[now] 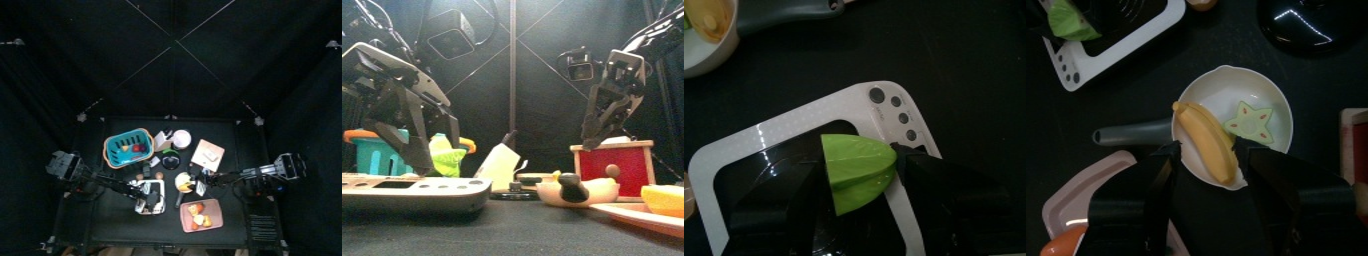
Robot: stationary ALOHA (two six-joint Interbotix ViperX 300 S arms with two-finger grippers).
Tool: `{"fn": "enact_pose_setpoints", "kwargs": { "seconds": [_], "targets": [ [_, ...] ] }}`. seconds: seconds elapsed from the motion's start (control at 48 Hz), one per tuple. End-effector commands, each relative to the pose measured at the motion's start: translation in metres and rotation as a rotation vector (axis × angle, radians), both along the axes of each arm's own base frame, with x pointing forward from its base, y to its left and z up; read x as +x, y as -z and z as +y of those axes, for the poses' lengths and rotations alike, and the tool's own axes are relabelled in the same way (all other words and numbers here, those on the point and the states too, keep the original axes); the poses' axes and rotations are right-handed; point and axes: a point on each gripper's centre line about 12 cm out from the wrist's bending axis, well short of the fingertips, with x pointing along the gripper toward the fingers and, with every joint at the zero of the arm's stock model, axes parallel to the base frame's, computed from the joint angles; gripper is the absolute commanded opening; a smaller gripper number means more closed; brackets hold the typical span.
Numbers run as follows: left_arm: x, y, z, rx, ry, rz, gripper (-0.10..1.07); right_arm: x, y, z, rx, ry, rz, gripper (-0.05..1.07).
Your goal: Grab starfruit top
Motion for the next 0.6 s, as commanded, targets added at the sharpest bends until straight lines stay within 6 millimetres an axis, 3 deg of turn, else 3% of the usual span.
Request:
{"fn": "enact_pose_setpoints", "kwargs": {
  "seconds": [0.0, 0.25, 0.583],
  "targets": [
    [0.003, -0.006, 0.001, -0.007, -0.007, -0.020, 0.75, 0.005, -0.011, 0.001, 0.004, -0.004, -0.039, 0.83],
    [0.005, -0.022, 0.000, -0.022, -0.011, -0.067, 0.72, 0.005, -0.011, 0.001, 0.003, -0.005, -0.039, 0.83],
    [0.007, -0.021, 0.000, -0.025, -0.014, -0.085, 0.72, 0.009, -0.016, -0.001, -0.003, -0.005, -0.053, 0.83]
  ]
}}
